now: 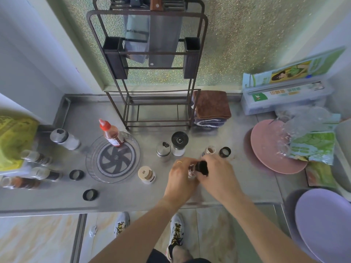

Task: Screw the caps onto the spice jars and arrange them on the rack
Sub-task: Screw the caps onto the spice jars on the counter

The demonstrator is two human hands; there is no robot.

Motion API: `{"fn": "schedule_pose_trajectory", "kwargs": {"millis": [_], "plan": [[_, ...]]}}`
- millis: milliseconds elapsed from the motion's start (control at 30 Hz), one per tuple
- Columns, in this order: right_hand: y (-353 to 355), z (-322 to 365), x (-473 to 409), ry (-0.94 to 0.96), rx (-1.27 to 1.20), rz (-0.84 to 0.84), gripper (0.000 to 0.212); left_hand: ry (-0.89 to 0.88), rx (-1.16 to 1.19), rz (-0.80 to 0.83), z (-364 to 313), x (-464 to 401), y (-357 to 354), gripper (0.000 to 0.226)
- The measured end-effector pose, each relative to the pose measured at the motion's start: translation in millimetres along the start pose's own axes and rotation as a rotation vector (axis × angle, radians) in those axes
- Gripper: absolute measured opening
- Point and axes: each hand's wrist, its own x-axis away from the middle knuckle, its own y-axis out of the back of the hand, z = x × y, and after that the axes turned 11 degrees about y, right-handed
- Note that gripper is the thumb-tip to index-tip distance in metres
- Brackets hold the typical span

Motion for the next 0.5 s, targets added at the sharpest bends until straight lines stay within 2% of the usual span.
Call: {"fn": "schedule_pose_trajectory", "kwargs": {"millis": [200,300,400,500], "plan": [[-47.1,12.9,-14.0,-0.048,-0.151,0.005,0.047,0.202,-0.006,-0.120,39.0,-12.3,-10.6,0.027],[-51.0,-11.9,-3.9,-0.150,-0.108,-0.036,0.037,0.270,0.003,-0.180,50.8,-16.2,-12.4,0.028],[-48.4,-53.1,5.0,-0.324,0.018,-0.029,0.027,0.244,-0.018,-0.172,54.6,-18.3,-16.5,0.032],[-46.0,-82.4,5.3,-0.390,0.086,-0.039,0.023,0.221,-0.059,-0.172,42.3,-14.4,-13.6,0.051]]}}
